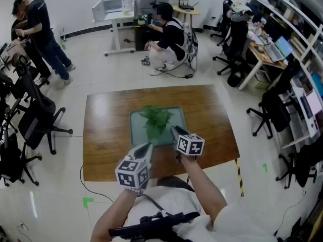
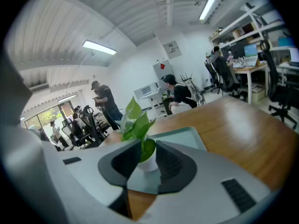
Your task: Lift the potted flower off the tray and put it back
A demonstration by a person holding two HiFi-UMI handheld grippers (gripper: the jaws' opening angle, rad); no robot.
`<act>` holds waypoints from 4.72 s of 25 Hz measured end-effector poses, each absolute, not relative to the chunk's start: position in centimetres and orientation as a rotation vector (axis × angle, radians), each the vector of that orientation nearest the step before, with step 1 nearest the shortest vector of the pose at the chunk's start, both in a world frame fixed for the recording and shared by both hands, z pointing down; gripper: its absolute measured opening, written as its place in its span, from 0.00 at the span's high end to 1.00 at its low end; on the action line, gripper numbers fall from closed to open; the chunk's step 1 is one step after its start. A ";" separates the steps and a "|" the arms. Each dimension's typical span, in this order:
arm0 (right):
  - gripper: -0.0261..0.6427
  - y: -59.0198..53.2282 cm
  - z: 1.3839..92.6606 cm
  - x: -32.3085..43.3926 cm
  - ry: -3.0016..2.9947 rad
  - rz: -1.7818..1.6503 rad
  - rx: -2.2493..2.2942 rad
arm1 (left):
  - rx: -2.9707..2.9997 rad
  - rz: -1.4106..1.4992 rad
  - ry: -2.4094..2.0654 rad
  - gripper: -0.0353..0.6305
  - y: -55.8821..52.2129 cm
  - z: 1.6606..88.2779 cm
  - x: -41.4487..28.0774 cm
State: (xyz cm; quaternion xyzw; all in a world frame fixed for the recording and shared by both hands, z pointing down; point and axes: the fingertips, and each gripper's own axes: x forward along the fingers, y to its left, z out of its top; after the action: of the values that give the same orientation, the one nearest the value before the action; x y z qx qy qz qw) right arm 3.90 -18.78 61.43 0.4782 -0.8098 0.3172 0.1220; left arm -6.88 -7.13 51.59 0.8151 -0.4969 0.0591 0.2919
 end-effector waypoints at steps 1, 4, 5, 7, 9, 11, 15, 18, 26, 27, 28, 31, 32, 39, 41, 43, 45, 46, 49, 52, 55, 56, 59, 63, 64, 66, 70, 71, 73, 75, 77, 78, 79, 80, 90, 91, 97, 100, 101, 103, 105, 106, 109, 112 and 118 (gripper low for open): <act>0.78 -19.3 62.1 3.9 -2.360 0.946 1.390 | 2.170 0.159 -1.327 0.95 -7.4 51.7 -6.5; 0.76 -20.9 64.0 3.7 -2.346 0.995 1.371 | 2.167 0.173 -1.335 0.95 -8.3 52.0 -5.8; 0.76 -21.3 64.4 3.5 -2.340 1.005 1.364 | 2.168 0.180 -1.337 0.95 -8.6 52.1 -5.7; 0.77 -21.9 65.3 3.0 -2.331 1.018 1.354 | 2.166 0.192 -1.343 0.95 -9.1 52.2 -5.6; 0.77 -22.5 65.9 2.5 -2.324 1.030 1.350 | 2.166 0.208 -1.350 0.95 -9.9 52.4 -5.4; 0.77 -23.0 66.5 2.2 -2.317 1.044 1.354 | 2.170 0.228 -1.353 0.95 -10.7 52.6 -5.0; 0.77 -23.6 67.6 1.4 -2.286 1.066 1.366 | 2.165 0.264 -1.358 0.95 -12.3 53.4 -4.7; 0.78 -24.0 68.1 0.8 -2.269 1.062 1.371 | 2.150 0.265 -1.359 0.95 -12.9 53.6 -4.8; 0.90 -24.5 68.4 1.3 -2.245 1.060 1.407 | 2.123 0.229 -1.370 0.95 -12.6 53.3 -5.1; 0.90 -24.6 68.3 1.4 -2.244 1.058 1.409 | 2.117 0.224 -1.374 0.95 -12.5 53.3 -5.4; 0.90 -24.7 68.1 1.5 -2.246 1.055 1.411 | 2.112 0.219 -1.379 0.95 -12.5 53.3 -5.7; 0.90 -24.8 67.5 2.1 -2.250 1.059 1.431 | 2.103 0.200 -1.387 0.95 -12.2 53.0 -6.4; 0.90 -24.9 67.2 2.4 -2.249 1.060 1.444 | 2.103 0.191 -1.388 0.95 -12.1 52.9 -6.6; 0.90 -27.5 64.3 9.0 -2.213 1.034 1.625 | 2.131 0.154 -1.357 0.95 -12.9 52.0 -5.8; 0.90 -28.3 63.7 12.0 -2.187 1.023 1.688 | 2.141 0.157 -1.337 0.95 -13.2 52.0 -4.8; 0.90 -29.0 63.4 15.0 -2.155 1.021 1.747 | 2.150 0.161 -1.319 0.95 -13.3 52.1 -3.7; 0.90 -29.4 63.4 17.8 -2.123 1.024 1.799 | 2.155 0.168 -1.306 0.95 -13.5 52.3 -3.0; 0.90 -29.6 63.5 19.1 -2.106 1.026 1.823 | 2.155 0.172 -1.302 0.95 -13.6 52.5 -2.7; 0.90 -29.9 64.5 22.4 -2.046 1.044 1.877 | 2.146 0.180 -1.293 0.95 -13.8 53.1 -2.0; 0.90 -30.0 65.9 24.6 -1.997 1.081 1.908 | 2.131 0.195 -1.289 0.95 -13.9 53.8 -1.6; 0.90 -30.1 67.1 25.7 -1.966 1.104 1.927 | 2.117 0.212 -1.287 0.95 -13.9 54.3 -1.1; 0.90 -30.2 67.4 25.9 -1.958 1.106 1.932 | 2.113 0.216 -1.289 0.95 -14.0 54.4 -1.1; 0.90 -30.3 68.1 26.0 -1.947 1.116 1.931 | 2.103 0.226 -1.295 0.95 -14.2 54.7 -1.4; 0.90 -30.2 68.6 25.9 -1.943 1.120 1.929 | 2.085 0.235 -1.302 0.95 -14.1 55.1 -1.7; 0.90 -30.2 68.7 25.9 -1.943 1.118 1.930 | 2.080 0.237 -1.304 0.95 -14.1 55.2 -1.7; 0.89 -30.1 68.7 26.2 -1.945 1.118 1.932 | 2.073 0.242 -1.308 0.95 -14.0 55.4 -1.8; 0.85 -30.0 68.8 26.6 -1.939 1.145 1.952 | 2.061 0.243 -1.315 0.95 -14.0 55.7 -2.3; 0.82 -29.9 68.5 26.8 -1.946 1.145 1.964 | 2.060 0.240 -1.317 0.95 -13.9 55.7 -2.5; 0.77 -29.6 67.5 27.3 -1.962 1.133 2.005 | 2.060 0.231 -1.323 0.95 -13.9 55.8 -2.9; 0.77 -28.9 66.3 28.3 -1.967 1.116 2.057 | 2.060 0.214 -1.331 0.95 -13.8 55.6 -3.3; 0.77 -27.4 65.2 29.6 -1.962 1.115 2.112 | 2.064 0.177 -1.328 0.95 -13.7 55.3 -3.4; 0.77 -26.5 64.6 30.1 -1.963 1.120 2.134 | 2.068 0.147 -1.318 0.95 -13.6 55.1 -3.4; 0.77 -25.5 64.2 30.4 -1.968 1.126 2.148 | 2.074 0.115 -1.305 0.95 -13.6 54.7 -3.5; 0.77 -24.4 63.8 30.5 -1.976 1.131 2.151 | 2.081 0.089 -1.295 0.95 -13.5 54.4 -3.4; 0.77 -16.3 55.5 21.5 -2.274 1.010 1.978 | 2.130 0.035 -1.295 0.95 -12.5 52.9 -6.0; 0.78 -16.0 54.8 20.1 -2.298 0.978 1.949 | 2.129 0.030 -1.294 0.95 -12.3 52.9 -6.4; 0.78 -14.6 52.6 14.1 -2.372 0.794 1.841 | 2.141 0.017 -1.276 0.95 -11.4 52.6 -7.2; 0.78 -14.0 52.4 13.3 -2.375 0.794 1.825 | 2.154 0.016 -1.266 0.95 -10.9 52.4 -7.3; 0.78 -13.9 52.4 13.5 -2.370 0.799 1.832 | 2.156 0.012 -1.258 0.95 -10.9 52.4 -7.2; 0.78 -13.6 52.5 13.9 -2.362 0.810 1.847 | 2.163 0.006 -1.240 0.95 -10.8 52.4 -6.9; 0.78 -13.4 52.6 14.3 -2.351 0.811 1.859 | 2.174 0.013 -1.226 0.95 -10.8 52.5 -6.5; 0.78 -13.2 52.7 14.4 -2.345 0.811 1.864 | 2.179 0.020 -1.220 0.95 -10.8 52.5 -6.2; 0.78 -13.1 53.1 15.0 -2.327 0.817 1.877 | 2.188 0.044 -1.210 0.95 -10.9 52.5 -5.5; 0.77 -13.3 53.4 16.0 -2.309 0.824 1.899 | 2.187 0.059 -1.188 0.95 -11.1 52.8 -4.3; 0.74 -14.5 54.7 21.0 -2.226 0.862 1.984 | 2.239 0.120 -1.101 0.95 -11.5 52.8 0.2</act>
State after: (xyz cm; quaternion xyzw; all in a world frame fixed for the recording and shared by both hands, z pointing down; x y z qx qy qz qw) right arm 21.01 -14.47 54.74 0.6390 -0.7171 0.2775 0.0188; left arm 0.18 -11.49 52.81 0.8502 -0.4183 0.0455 0.3164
